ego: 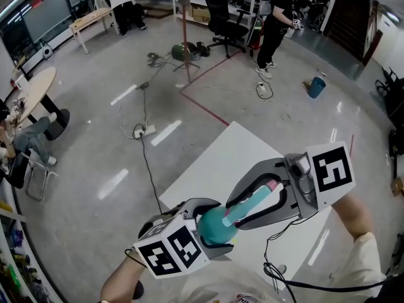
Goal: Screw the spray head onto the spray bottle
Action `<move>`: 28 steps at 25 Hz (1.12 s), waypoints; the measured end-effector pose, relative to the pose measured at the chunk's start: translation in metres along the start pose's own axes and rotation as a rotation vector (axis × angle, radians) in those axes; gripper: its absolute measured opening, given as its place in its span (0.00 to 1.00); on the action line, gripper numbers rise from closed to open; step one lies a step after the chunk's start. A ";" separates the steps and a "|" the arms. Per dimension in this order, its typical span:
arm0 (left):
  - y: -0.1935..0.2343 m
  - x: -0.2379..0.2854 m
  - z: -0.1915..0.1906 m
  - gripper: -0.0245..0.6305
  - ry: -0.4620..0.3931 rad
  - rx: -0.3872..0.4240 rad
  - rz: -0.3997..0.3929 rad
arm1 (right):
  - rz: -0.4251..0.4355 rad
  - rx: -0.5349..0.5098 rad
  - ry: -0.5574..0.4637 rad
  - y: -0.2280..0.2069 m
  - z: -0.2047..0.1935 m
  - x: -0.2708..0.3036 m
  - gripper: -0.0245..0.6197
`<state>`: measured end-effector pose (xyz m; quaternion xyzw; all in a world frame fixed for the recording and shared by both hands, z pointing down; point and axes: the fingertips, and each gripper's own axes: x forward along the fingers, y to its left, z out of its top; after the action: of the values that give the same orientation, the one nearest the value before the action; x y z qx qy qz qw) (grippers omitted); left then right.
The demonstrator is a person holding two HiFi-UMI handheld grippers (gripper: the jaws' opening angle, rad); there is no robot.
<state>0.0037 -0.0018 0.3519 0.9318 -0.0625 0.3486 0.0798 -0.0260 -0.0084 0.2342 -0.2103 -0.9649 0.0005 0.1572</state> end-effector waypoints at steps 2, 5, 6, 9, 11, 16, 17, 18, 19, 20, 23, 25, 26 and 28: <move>0.002 0.001 0.000 0.68 0.001 0.008 0.022 | 0.005 -0.002 0.016 0.001 -0.002 0.000 0.24; 0.007 0.000 0.003 0.68 -0.025 0.008 0.095 | -0.005 0.009 0.003 0.000 0.000 -0.001 0.24; 0.010 -0.001 0.004 0.68 -0.037 0.001 0.125 | -0.018 0.014 -0.007 -0.001 0.001 -0.001 0.24; 0.020 -0.005 0.008 0.68 -0.077 -0.031 0.216 | -0.074 0.035 -0.054 -0.008 0.005 -0.002 0.24; 0.031 -0.007 0.009 0.68 -0.093 -0.052 0.304 | -0.130 0.034 -0.070 -0.014 0.007 -0.001 0.24; 0.060 -0.008 0.010 0.68 -0.139 -0.144 0.493 | -0.327 0.070 -0.084 -0.037 0.004 -0.005 0.24; 0.066 -0.009 0.009 0.68 -0.147 -0.166 0.534 | -0.371 0.093 -0.094 -0.042 0.003 -0.006 0.24; 0.071 -0.011 0.006 0.68 -0.154 -0.185 0.582 | -0.416 0.108 -0.102 -0.046 0.002 -0.005 0.24; 0.076 -0.013 0.003 0.68 -0.159 -0.200 0.634 | -0.463 0.112 -0.108 -0.050 0.001 -0.003 0.24; 0.081 -0.016 -0.001 0.68 -0.163 -0.213 0.686 | -0.510 0.110 -0.112 -0.053 0.001 -0.001 0.24; 0.093 -0.024 -0.007 0.68 -0.179 -0.246 0.827 | -0.648 0.114 -0.153 -0.062 0.003 0.004 0.24; 0.098 -0.032 -0.006 0.68 -0.190 -0.256 0.913 | -0.749 0.115 -0.206 -0.064 0.010 0.002 0.24; 0.100 -0.035 -0.005 0.68 -0.196 -0.257 0.945 | -0.803 0.108 -0.225 -0.065 0.014 0.002 0.24; 0.102 -0.038 -0.005 0.68 -0.206 -0.255 0.985 | -0.902 0.091 -0.241 -0.064 0.017 0.002 0.24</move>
<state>-0.0453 -0.0985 0.3409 0.8043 -0.5430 0.2410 0.0125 -0.0584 -0.0644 0.2233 0.2390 -0.9703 -0.0012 0.0375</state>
